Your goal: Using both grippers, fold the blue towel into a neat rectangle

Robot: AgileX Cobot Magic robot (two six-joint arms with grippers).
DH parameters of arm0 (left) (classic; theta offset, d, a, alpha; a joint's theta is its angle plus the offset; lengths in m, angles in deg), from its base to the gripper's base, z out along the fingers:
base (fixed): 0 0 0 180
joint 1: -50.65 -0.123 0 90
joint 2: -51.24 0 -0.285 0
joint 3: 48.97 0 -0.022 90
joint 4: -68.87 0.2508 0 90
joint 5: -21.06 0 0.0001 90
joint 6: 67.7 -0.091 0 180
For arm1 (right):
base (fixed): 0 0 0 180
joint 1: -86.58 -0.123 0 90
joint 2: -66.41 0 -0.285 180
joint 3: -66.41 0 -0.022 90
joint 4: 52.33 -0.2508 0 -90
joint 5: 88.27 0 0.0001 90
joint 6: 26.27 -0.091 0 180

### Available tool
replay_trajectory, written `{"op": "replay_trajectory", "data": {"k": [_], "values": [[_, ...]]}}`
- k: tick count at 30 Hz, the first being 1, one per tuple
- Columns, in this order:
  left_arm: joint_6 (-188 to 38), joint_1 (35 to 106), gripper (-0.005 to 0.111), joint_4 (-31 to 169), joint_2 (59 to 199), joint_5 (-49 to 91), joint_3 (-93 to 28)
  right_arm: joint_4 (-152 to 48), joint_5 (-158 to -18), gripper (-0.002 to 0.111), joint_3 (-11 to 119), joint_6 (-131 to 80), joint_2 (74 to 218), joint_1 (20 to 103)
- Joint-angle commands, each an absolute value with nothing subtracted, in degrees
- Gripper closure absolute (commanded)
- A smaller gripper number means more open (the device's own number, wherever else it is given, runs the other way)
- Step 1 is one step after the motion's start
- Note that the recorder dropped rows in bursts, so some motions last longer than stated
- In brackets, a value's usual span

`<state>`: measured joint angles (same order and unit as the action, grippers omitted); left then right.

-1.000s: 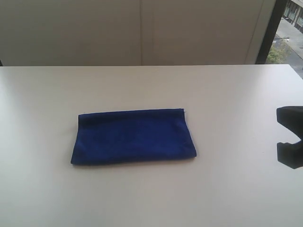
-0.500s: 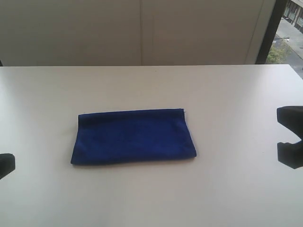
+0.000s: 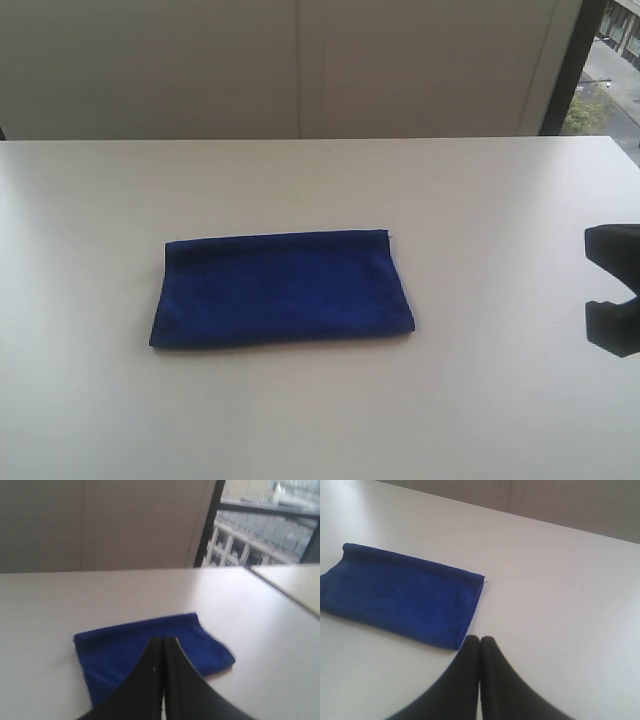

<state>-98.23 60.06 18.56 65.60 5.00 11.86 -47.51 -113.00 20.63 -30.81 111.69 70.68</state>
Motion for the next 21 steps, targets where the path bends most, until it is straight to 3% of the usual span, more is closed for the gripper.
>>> {"op": "replay_trajectory", "data": {"k": [1,6,12,14,21], "values": [[-78.7,60.0,0.107,3.4,62.7,13.1,12.2,-47.4,-112.3,0.108,20.4,-31.0,111.4,71.2],[-75.1,60.0,0.107,7.6,62.7,16.8,14.9,-47.4,-112.3,0.108,20.4,-31.0,111.4,71.2],[-33.7,60.0,0.107,59.8,62.4,31.7,26.3,-47.4,-112.3,0.108,20.4,-31.0,111.4,71.2],[-34.1,60.0,0.107,65.2,62.4,37.2,28.3,-47.4,-112.3,0.108,20.4,-31.0,111.4,71.2],[-50.0,60.0,0.107,65.2,60.9,23.7,28.3,-47.4,-112.2,0.108,20.4,-31.0,111.4,71.2]]}}
